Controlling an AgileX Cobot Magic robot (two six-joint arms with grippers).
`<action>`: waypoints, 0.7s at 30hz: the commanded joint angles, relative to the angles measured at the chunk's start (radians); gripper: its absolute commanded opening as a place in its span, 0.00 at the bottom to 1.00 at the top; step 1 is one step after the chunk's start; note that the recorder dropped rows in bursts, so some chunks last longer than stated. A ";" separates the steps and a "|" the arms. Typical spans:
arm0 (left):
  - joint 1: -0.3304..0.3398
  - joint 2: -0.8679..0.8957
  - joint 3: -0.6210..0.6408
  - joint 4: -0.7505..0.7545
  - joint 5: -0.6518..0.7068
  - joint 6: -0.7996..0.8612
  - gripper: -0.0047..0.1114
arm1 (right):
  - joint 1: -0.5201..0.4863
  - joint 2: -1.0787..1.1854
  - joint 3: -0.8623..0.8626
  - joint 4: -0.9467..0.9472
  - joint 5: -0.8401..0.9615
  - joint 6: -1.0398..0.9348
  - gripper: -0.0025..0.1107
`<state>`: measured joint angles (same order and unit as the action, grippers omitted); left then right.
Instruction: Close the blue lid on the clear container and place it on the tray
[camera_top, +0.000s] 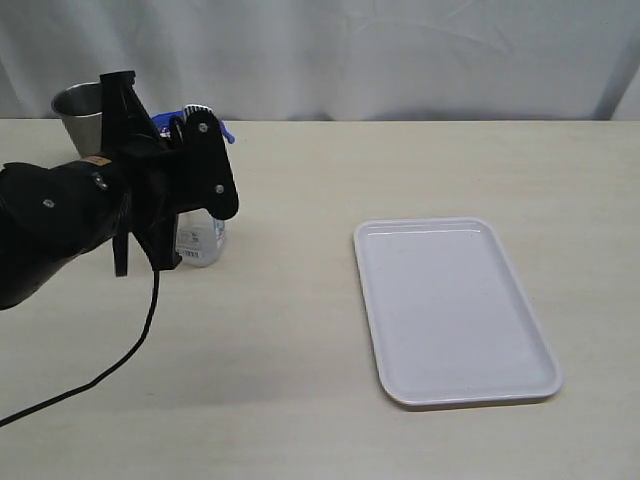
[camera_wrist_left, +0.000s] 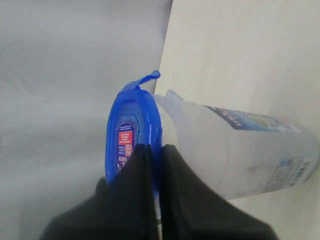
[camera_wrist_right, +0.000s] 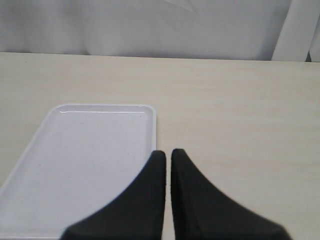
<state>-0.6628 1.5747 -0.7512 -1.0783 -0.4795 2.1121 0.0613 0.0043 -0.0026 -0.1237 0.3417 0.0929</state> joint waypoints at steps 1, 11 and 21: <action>-0.006 -0.007 0.004 -0.031 0.017 0.030 0.04 | -0.001 -0.004 0.003 0.004 0.000 -0.001 0.06; -0.006 -0.007 0.004 -0.041 0.013 0.030 0.04 | -0.001 -0.004 0.003 0.004 0.000 -0.001 0.06; 0.001 -0.007 0.004 -0.111 -0.006 0.030 0.04 | -0.001 -0.004 0.003 0.004 0.000 -0.001 0.06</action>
<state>-0.6644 1.5747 -0.7512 -1.1591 -0.4770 2.1121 0.0613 0.0043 -0.0026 -0.1237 0.3417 0.0929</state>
